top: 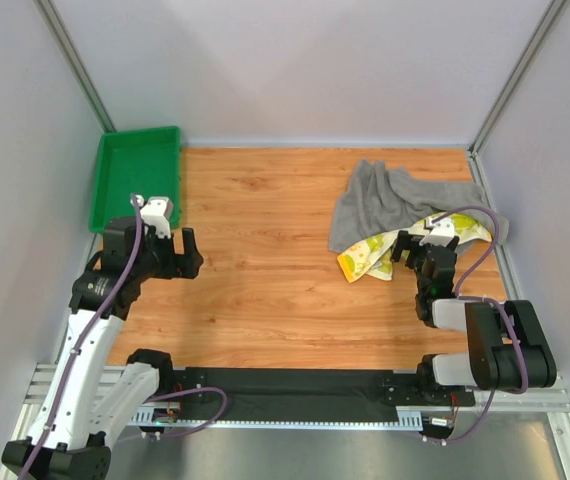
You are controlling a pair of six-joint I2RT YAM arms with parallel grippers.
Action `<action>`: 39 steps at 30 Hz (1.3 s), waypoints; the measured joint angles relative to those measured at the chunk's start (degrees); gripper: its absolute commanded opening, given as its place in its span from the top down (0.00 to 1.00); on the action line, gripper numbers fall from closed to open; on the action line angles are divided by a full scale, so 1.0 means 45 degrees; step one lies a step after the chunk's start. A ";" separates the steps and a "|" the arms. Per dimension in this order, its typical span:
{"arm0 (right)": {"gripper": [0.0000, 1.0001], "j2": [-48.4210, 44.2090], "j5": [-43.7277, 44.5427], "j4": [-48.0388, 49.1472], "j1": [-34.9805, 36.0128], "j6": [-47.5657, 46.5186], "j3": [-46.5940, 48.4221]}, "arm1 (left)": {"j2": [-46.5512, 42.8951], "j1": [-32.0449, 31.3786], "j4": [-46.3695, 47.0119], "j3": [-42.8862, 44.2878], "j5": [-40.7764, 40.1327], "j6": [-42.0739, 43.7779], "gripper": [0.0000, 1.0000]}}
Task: Roll the towels
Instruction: Move the towel to the center of the board
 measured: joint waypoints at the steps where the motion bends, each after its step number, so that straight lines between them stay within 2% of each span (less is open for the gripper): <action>1: 0.00 0.0000 0.0000 0.0000 0.0000 0.0000 0.0000 | -0.0165 0.0000 0.0015 0.0000 0.0010 0.0000 0.01; 8: 0.00 -0.0005 0.0000 0.0063 0.0000 0.0000 0.0000 | -0.1190 -0.0024 0.0117 -0.0063 -0.0403 -0.0325 0.01; 15: 0.00 -0.0005 0.0000 0.0097 0.0000 0.0000 0.0000 | -0.2050 -0.0024 0.0772 -0.1010 -0.0355 -0.0627 0.01; 28: 0.00 -0.0005 0.0000 0.0102 0.0000 0.0000 0.0000 | -0.1093 -0.0024 0.0525 -0.0894 -0.0442 -0.0860 0.00; 34: 0.00 -0.0029 0.0384 0.0126 0.0058 0.0010 0.0005 | -0.1316 -0.0024 0.0675 -0.0947 -0.0466 -0.1107 0.01; 36: 0.00 -0.0495 0.1039 -0.0529 0.0393 0.0015 0.0165 | -0.1583 -0.0029 0.0952 -0.1209 -0.0602 -0.1185 0.00; 39: 0.00 -0.2098 0.2210 -0.3978 0.0971 0.0486 0.1807 | -0.1919 -0.0024 0.0923 -0.1447 -0.1020 -0.1268 0.00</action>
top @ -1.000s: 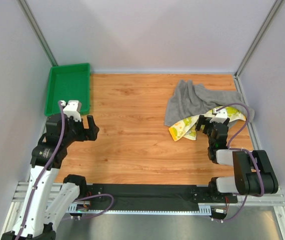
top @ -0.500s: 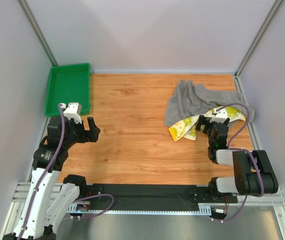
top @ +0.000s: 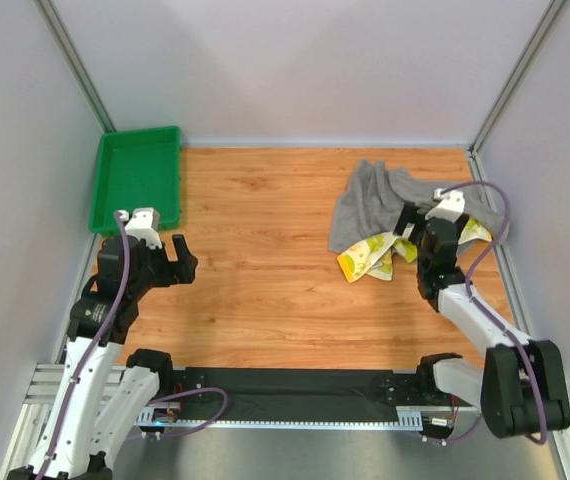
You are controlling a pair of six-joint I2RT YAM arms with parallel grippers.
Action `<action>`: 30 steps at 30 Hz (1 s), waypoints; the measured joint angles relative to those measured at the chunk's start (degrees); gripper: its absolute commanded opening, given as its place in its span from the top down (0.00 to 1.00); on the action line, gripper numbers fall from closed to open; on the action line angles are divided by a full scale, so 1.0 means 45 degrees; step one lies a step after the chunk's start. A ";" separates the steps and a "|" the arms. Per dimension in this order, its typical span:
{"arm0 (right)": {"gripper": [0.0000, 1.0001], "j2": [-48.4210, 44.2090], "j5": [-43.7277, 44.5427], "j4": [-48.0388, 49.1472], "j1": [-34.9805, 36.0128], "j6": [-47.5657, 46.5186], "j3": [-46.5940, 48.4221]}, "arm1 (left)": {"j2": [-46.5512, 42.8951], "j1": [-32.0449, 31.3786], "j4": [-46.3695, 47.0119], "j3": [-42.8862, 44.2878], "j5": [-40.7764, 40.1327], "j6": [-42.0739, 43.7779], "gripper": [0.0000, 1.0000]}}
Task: Roll the towels
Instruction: Move the towel to the center of the board
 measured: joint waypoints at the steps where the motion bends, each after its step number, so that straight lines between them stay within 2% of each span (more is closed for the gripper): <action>1: 0.00 -0.0563 0.0335 -0.1593 0.0126 0.0282 0.1049 | -0.0063 0.0000 0.0015 0.0000 -0.0097 -0.0015 0.01; 6: 0.00 -0.3643 0.0923 -0.5790 0.0253 0.2798 0.4007 | -0.0078 0.0000 0.0015 0.0000 -0.0253 -0.0019 0.01; 9: 0.07 -0.5586 0.0160 -0.7771 0.0189 0.4279 0.4415 | 0.0126 0.0000 -0.0073 0.0049 -0.0267 -0.0019 0.01; 11: 0.14 -0.5848 -0.0680 -0.9175 0.0175 0.5017 0.4823 | 0.0350 0.0000 -0.0087 0.0049 -0.0180 -0.0015 0.00; 14: 0.26 -0.4396 -0.1977 -1.1196 0.0175 0.5731 0.5702 | 0.0661 0.0000 -0.0204 0.0049 0.0024 -0.0005 0.01; 20: 0.28 -0.0165 -0.4585 -1.3435 0.0233 0.6528 0.5693 | 0.1015 0.0000 -0.0335 0.0053 0.0063 -0.0005 0.01; 30: 0.35 0.2234 -0.6062 -1.3119 0.0296 0.7121 0.5489 | 0.1326 0.0000 -0.0680 0.0141 -0.0466 -0.0015 0.04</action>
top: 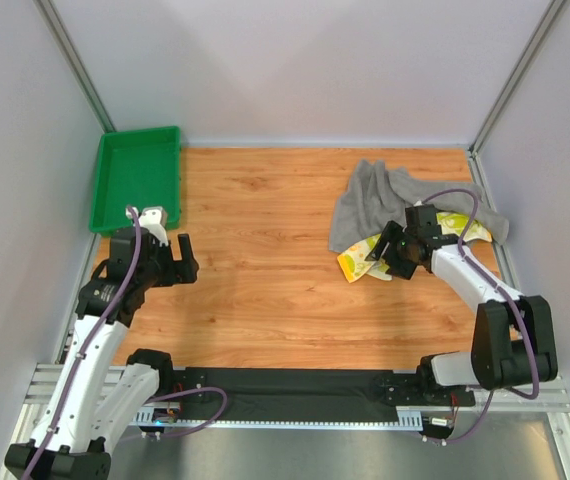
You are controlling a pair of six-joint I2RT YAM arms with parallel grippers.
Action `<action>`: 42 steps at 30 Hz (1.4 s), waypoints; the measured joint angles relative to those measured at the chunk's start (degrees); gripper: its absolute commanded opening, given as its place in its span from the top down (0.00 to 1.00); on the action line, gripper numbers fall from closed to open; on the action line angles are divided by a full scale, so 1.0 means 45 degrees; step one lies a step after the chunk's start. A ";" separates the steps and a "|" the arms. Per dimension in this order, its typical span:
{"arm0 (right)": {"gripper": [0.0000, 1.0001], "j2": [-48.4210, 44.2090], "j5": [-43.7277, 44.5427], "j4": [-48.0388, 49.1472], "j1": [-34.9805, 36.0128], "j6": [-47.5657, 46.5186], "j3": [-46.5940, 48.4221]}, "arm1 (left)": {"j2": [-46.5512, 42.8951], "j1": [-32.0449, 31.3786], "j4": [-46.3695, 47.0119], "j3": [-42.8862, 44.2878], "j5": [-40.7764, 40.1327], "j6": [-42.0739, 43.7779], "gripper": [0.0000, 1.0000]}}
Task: Roll the towels
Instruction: Move the towel to the center of the board
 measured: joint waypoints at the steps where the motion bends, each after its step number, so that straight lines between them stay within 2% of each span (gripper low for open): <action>1: 0.36 0.0257 -0.0053 0.0107 0.0005 0.0029 0.0000 | 0.0010 -0.0005 -0.0126 0.0121 -0.0097 0.0000 0.04; 7: 0.41 0.1336 -0.0170 0.0602 0.0049 0.0092 0.0063 | -0.0816 -0.0010 -0.0442 0.0602 -0.0777 -0.0019 0.04; 10: 0.52 0.1787 -0.0219 0.0826 0.0058 0.0112 0.0321 | -0.1438 -0.0010 -0.0423 0.0597 -0.0986 -0.0024 0.04; 13: 0.57 0.2273 -0.0262 0.1243 0.0087 0.0141 0.0544 | -0.1603 -0.0010 -0.0427 0.0597 -0.1132 -0.0024 0.04; 16: 0.67 0.2535 -0.0262 0.1481 0.0170 0.0165 0.0593 | -0.1447 -0.0010 -0.0432 0.0597 -0.1146 -0.0024 0.04; 22: 0.99 0.2837 -0.0374 0.1690 0.0359 0.0117 0.0656 | -0.1311 -0.0010 -0.0427 0.0597 -0.1151 -0.0024 0.04; 30: 1.00 0.2001 -0.0340 0.1171 0.1302 -0.0058 0.1083 | -0.1311 -0.0010 -0.0427 0.0597 -0.1122 -0.0019 0.05; 35: 1.00 0.0131 -0.0121 0.0471 0.3308 0.0398 0.1685 | -0.1311 -0.0010 -0.0427 0.0597 -0.1073 -0.0019 0.05; 38: 1.00 -0.0291 0.0010 0.0325 0.5144 0.1039 0.2589 | -0.1311 -0.0010 -0.0427 0.0597 -0.1064 -0.0015 0.06; 39: 0.97 -0.0228 0.0044 0.0364 0.5707 0.1273 0.2948 | -0.1311 -0.0010 -0.0427 0.0597 -0.1049 -0.0015 0.05; 40: 0.68 -0.0044 0.0024 0.0408 0.6300 0.1491 0.3371 | -0.1311 -0.0010 -0.0427 0.0597 -0.1044 -0.0015 0.05; 42: 0.30 0.0733 -0.0039 0.0403 0.7354 0.1880 0.4473 | -0.1311 -0.0010 -0.0427 0.0597 -0.1035 -0.0015 0.05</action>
